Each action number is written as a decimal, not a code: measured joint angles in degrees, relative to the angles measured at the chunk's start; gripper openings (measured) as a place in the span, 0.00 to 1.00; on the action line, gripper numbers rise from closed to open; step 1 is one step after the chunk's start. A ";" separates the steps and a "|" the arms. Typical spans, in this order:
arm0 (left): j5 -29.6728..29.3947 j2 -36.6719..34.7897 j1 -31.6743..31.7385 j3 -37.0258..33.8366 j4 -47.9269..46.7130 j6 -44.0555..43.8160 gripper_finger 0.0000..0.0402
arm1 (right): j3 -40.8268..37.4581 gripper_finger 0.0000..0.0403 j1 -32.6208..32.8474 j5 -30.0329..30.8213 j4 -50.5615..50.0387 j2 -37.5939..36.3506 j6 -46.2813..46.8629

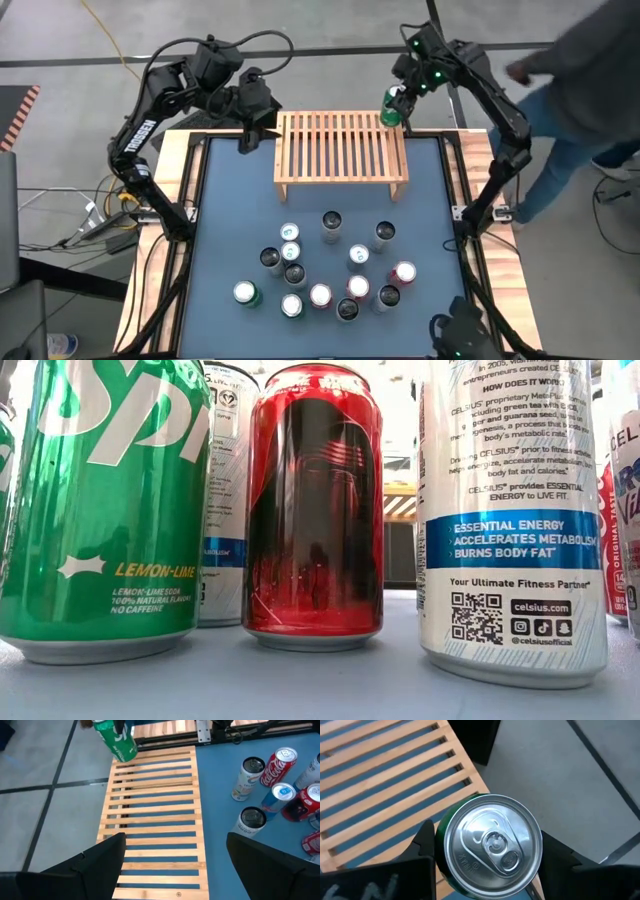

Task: Place canned beverage on shelf
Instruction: Put the top green soda can on the shelf

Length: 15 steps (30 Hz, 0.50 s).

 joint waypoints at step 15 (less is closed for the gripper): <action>-0.16 0.02 -0.02 -3.12 1.91 -0.04 0.83 | -0.02 0.48 -1.60 -1.43 2.41 1.89 -6.33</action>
